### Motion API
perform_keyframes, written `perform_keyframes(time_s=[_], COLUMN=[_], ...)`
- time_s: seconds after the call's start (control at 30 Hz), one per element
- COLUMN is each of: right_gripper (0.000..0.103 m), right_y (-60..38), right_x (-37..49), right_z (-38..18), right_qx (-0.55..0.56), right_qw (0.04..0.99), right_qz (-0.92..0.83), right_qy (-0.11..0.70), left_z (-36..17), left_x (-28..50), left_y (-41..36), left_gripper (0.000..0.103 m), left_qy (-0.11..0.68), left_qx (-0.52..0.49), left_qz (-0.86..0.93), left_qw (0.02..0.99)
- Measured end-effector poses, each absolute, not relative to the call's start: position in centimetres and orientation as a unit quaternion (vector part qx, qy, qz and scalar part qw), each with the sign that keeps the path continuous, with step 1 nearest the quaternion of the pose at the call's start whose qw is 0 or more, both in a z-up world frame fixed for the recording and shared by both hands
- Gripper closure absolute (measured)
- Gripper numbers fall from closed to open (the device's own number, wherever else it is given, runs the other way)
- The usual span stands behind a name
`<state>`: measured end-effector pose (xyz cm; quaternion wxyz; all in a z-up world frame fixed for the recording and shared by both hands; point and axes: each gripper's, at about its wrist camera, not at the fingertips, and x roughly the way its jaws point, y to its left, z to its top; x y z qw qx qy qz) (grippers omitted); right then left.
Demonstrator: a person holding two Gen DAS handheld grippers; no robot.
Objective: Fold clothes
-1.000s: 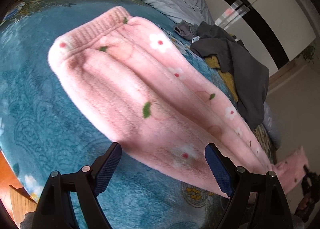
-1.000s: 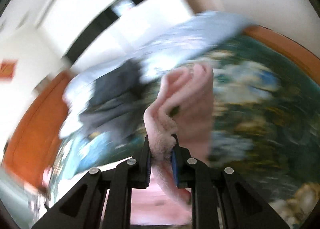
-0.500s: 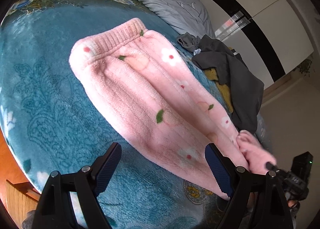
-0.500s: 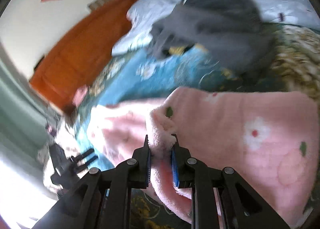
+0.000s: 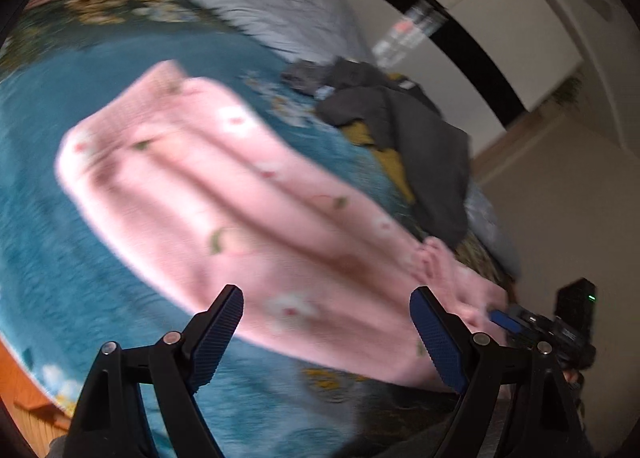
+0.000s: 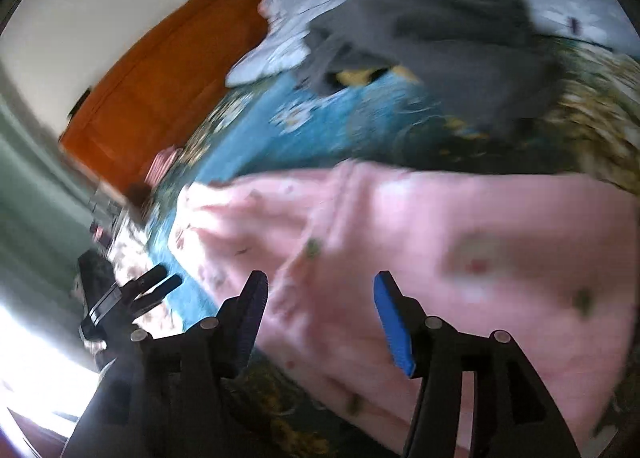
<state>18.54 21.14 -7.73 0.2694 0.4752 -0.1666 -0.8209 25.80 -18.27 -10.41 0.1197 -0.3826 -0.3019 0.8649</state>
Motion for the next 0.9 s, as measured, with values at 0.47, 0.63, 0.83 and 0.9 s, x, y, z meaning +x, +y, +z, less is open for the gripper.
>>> perform_keyframes(time_s=[0.47,0.63,0.83,0.9], right_gripper=[0.046,0.047,0.097,0.1], right_y=[16.2,14.7,13.7,13.9], right_x=[16.7,16.3,16.4,16.4], right_z=[-8.6,-8.6,-8.1,-8.0], right_qx=[0.478,0.481,0.483,0.484], right_qw=[0.314,0.317,0.298,0.288], right_qz=[-0.807,-0.808,-0.819,-0.822], right_qy=[-0.146,-0.123,-0.085,-0.084], left_z=[-12.2,-12.9,-13.3,-13.4], left_x=[25.6,26.2,26.3,26.5], left_y=[-19.1,-20.5,-20.5,-20.6], left_gripper=[0.015,0.015,0.015,0.015], left_qy=[-0.311,-0.329,-0.328,-0.329], left_qx=[-0.416,-0.415,-0.416,-0.415], left_qz=[0.852,0.846,0.846,0.846], left_qw=[0.071,0.058,0.062,0.061])
